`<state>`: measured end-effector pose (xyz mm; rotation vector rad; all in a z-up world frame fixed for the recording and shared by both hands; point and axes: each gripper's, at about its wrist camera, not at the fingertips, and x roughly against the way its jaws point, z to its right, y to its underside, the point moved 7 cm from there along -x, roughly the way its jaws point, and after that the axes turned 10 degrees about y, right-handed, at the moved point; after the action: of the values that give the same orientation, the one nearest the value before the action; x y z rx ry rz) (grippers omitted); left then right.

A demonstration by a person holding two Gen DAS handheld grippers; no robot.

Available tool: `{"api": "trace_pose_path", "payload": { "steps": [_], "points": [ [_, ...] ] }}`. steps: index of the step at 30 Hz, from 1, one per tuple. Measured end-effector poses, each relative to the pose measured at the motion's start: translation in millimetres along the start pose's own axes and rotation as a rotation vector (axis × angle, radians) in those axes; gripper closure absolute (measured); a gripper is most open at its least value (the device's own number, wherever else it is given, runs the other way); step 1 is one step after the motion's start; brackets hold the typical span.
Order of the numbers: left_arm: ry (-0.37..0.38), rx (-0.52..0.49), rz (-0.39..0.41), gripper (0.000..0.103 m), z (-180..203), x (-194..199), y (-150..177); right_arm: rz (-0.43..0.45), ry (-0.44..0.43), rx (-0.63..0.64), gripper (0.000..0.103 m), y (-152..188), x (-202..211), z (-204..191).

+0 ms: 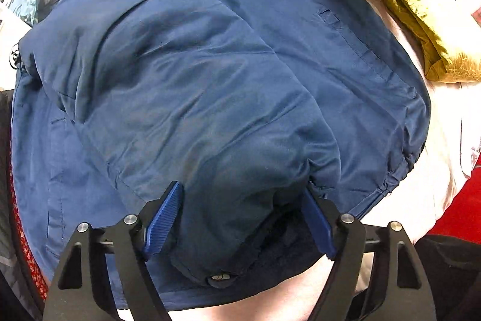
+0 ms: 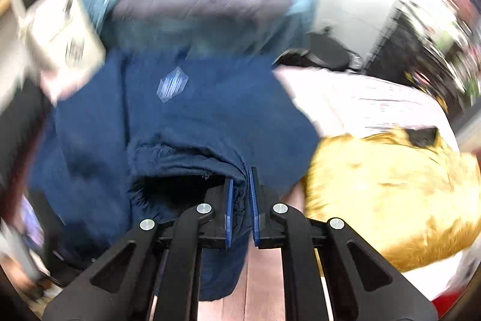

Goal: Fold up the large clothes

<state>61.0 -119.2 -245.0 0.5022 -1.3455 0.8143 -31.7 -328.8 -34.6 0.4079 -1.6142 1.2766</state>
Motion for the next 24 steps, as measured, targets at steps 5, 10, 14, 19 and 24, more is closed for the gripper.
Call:
{"api": "trace_pose_path", "payload": {
  "steps": [5,10,14,19,24],
  "points": [
    [-0.006,0.005,0.006,0.04,1,-2,-8,0.037,0.079,-0.33,0.097,-43,9,130],
    [-0.01,0.049,0.023,0.057,-6,10,0,-0.083,0.22,-0.642,0.097,-16,-37,253],
    [0.002,0.108,0.038,0.069,-14,13,1,-0.308,0.292,-0.831,0.096,55,-81,297],
    [0.0,0.146,0.044,0.077,-21,18,4,-0.315,0.165,-0.843,0.051,105,-81,250],
    [-0.002,0.169,0.056,0.088,-23,24,-1,-0.27,0.023,-0.59,0.034,107,-72,154]
  ]
}}
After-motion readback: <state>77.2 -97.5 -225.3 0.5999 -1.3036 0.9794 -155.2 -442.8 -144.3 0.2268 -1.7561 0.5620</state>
